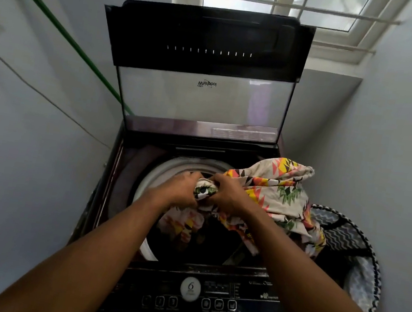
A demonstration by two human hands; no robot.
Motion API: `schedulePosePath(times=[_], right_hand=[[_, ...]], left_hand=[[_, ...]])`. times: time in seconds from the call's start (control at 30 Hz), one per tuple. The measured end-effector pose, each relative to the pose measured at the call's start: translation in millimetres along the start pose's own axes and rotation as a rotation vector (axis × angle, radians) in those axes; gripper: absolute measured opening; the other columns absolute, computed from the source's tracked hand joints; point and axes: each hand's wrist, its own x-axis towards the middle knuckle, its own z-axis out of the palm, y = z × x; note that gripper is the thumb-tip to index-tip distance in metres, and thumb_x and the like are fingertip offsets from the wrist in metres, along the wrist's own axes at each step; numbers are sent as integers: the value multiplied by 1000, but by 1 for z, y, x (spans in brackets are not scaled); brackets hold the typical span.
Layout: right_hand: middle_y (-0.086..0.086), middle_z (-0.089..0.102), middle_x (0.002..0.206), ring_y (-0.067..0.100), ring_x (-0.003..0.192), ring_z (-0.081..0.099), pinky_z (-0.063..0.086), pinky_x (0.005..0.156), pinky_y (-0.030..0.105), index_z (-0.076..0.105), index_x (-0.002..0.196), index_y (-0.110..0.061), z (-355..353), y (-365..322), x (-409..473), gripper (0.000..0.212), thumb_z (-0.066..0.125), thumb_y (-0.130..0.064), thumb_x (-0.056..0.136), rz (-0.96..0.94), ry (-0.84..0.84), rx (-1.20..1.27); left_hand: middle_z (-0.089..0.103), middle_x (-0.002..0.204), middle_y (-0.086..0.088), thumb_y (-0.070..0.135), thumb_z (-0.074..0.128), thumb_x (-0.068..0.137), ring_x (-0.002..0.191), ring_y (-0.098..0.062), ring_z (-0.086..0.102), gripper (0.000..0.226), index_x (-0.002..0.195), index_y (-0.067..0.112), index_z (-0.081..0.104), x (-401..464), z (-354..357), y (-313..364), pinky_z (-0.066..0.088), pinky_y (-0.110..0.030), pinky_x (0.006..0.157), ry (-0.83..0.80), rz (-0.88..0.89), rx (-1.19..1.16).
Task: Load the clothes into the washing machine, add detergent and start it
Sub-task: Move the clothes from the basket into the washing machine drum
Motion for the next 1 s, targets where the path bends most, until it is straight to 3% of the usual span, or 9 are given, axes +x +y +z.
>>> schedulePosePath(times=[0.07,0.17,0.33,0.47,0.57,0.67,0.8,0.9,1.0], right_hand=[[4,69,105,21,95,65,55,80,35,64,118,-16,3,4,-2,65,85,-39,62,16,-56,-33],[10,64,122,25,110,61,51,87,31,56,134,-14,1,13,-6,67,80,-23,72,30,-72,-36],[14,46,126,31,119,45,43,102,39,52,136,-17,-26,32,-11,73,82,-26,70,68,266,-88],[10,36,143,33,133,31,36,104,51,46,138,-29,-58,56,-23,73,78,-30,73,153,402,-307],[14,16,157,39,143,16,29,108,62,31,147,-33,-75,82,-35,87,78,-39,74,284,351,-346],[11,-3,162,41,146,5,24,109,68,16,151,-41,-80,112,-46,102,78,-49,71,416,263,-234],[17,-15,161,45,148,4,21,117,57,9,150,-52,-85,141,-62,114,86,-45,66,524,169,38],[26,-3,160,37,149,12,25,116,46,11,153,-45,-84,150,-68,110,84,-31,71,537,127,181],[25,47,141,37,127,50,46,102,39,15,152,-35,-81,151,-66,106,80,-24,69,562,122,291]], left_hand=[[49,129,-7,39,77,73,116,-27,53,70,134,29,44,1,7,-5,51,-38,92,-27,-14,58],[41,136,-8,32,77,77,126,-29,46,77,144,26,38,7,14,-4,48,-40,98,-102,-41,105],[38,133,-6,35,79,76,128,-27,39,72,139,26,44,21,15,25,42,-40,106,-56,48,60],[37,136,-3,31,81,73,130,-24,36,82,144,27,39,34,20,72,41,-40,108,43,213,-16],[32,142,-6,30,80,72,131,-28,36,92,150,25,31,45,30,109,39,-39,109,88,326,-21],[23,151,-7,39,85,68,136,-33,30,106,153,29,23,54,44,136,34,-46,113,97,381,-19],[9,161,-10,49,87,63,149,-31,7,119,155,38,11,67,58,164,16,-50,121,93,413,139],[5,163,-7,47,87,63,150,-30,6,121,155,37,10,77,67,178,14,-50,122,75,424,214],[3,164,-5,41,86,65,150,-32,8,116,156,34,14,82,74,184,16,-50,121,28,429,229]])
